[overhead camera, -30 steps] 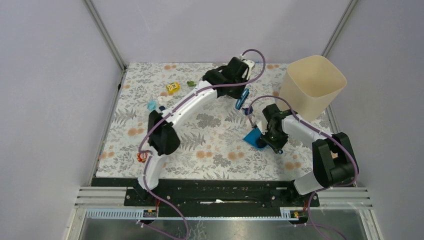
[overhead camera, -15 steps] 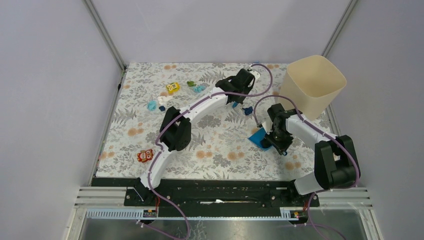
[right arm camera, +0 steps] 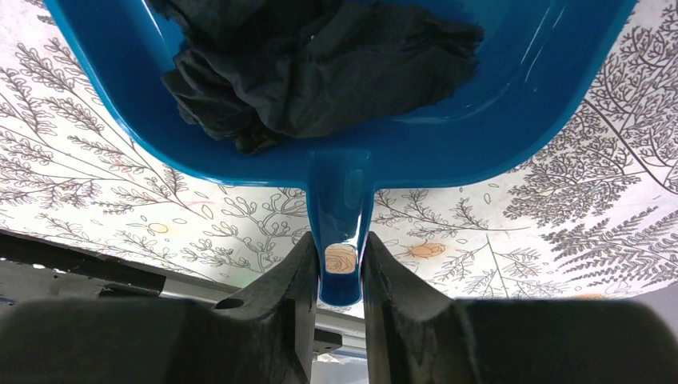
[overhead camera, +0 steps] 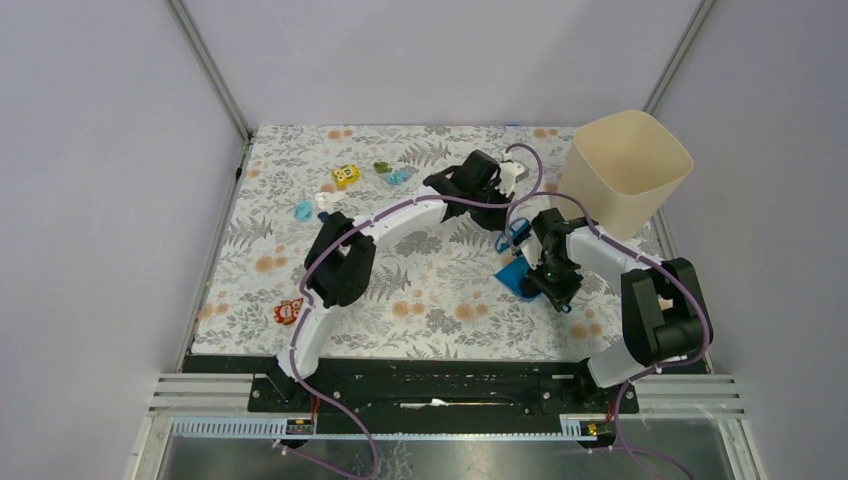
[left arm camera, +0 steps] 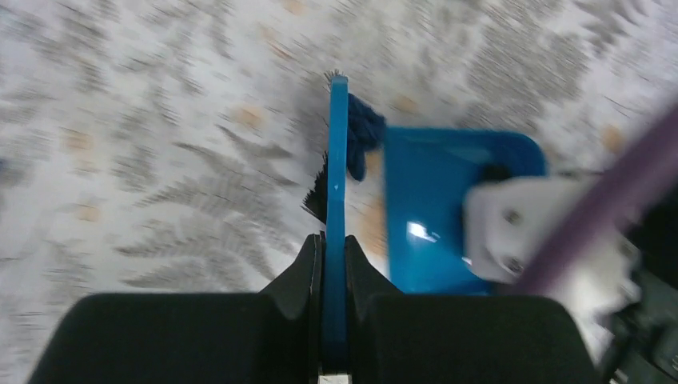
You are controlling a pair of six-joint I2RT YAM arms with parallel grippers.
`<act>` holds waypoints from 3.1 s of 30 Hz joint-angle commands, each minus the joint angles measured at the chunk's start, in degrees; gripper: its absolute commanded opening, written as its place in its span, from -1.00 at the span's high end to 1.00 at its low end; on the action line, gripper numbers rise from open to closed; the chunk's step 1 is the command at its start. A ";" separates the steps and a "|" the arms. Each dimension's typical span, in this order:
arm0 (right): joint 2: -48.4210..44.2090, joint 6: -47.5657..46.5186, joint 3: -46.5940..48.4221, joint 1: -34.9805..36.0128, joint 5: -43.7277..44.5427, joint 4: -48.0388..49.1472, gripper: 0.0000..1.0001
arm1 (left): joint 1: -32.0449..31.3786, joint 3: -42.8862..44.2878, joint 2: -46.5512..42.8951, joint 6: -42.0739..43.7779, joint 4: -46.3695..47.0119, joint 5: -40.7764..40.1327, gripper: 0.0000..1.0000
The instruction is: Sweep away the paper scraps from the table
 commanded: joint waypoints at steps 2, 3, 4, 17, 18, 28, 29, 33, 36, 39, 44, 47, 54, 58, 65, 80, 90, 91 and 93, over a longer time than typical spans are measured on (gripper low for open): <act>0.26 0.73 1.26 -0.24 -1.49 0.52 1.00 | -2.46 -10.34 -7.83 -5.55 0.88 15.57 1.00; -0.04 0.77 1.27 -0.28 -1.71 0.63 1.00 | -2.67 -11.33 -9.11 -5.56 0.49 15.62 1.00; -0.26 0.81 1.26 -0.34 -2.00 0.70 1.00 | -2.74 -12.12 -10.36 -5.48 0.12 15.96 1.00; -4.23 0.50 -0.53 -0.35 -0.83 0.61 1.00 | -0.97 -9.81 -20.66 0.53 -10.75 -4.78 1.00; -4.28 0.47 -0.49 -0.32 -0.88 0.44 1.00 | -0.27 -8.23 -19.98 0.58 -11.46 -7.17 1.00; -2.64 0.30 -0.31 -0.40 -0.90 0.29 1.00 | 0.70 13.69 -6.01 5.80 -11.75 -36.58 0.99; -2.54 0.25 -0.32 -0.35 -0.92 0.29 1.00 | 0.64 14.82 -4.61 7.21 -10.58 -38.21 0.99; -2.44 0.33 -0.31 -0.34 -1.32 0.29 1.00 | 0.87 15.52 1.66 15.58 -2.88 -49.44 0.88; -2.06 0.41 -0.24 -0.33 -1.51 0.29 1.00 | 1.43 19.75 7.85 23.98 1.73 -55.86 0.90; -1.72 0.24 -0.23 -0.32 -1.28 0.24 1.00 | 2.71 20.04 10.23 27.29 5.05 -56.84 0.98; -0.61 -0.14 0.22 -0.32 -1.94 0.20 1.00 | 3.80 19.64 12.01 26.98 4.18 -53.50 0.96; 0.41 -0.06 1.09 -0.25 -2.57 -0.08 1.00 | 3.90 19.75 12.37 22.94 -0.84 -48.88 1.00; 1.56 -0.57 2.61 -0.21 -2.76 -0.24 1.00 | 2.04 12.66 6.59 10.09 -10.13 -29.65 1.00; 2.74 -1.21 2.89 -0.16 -2.48 -0.24 1.00 | -1.13 8.00 3.30 7.06 -12.88 -22.81 1.00; 3.36 -2.23 3.83 -0.19 -1.85 -0.73 1.00 | -4.06 -4.01 -5.17 0.39 -10.35 -6.87 1.00; 2.73 -3.42 4.18 -0.21 -4.21 0.31 1.00 | -4.82 -20.20 -20.22 -9.31 -4.83 7.13 1.00; -7.35 -4.61 3.52 -0.15 -7.63 -0.49 1.00 | -3.91 -15.35 -26.65 -5.12 -15.78 -7.63 1.00; -8.24 -4.54 3.63 -0.15 -8.02 -0.50 1.00 | -3.62 -16.03 -27.86 -4.66 -16.08 -8.68 1.00; -9.59 -4.25 3.95 -0.15 -8.64 -0.86 1.00 | -2.93 -17.40 -30.43 -4.57 -16.33 -9.66 1.00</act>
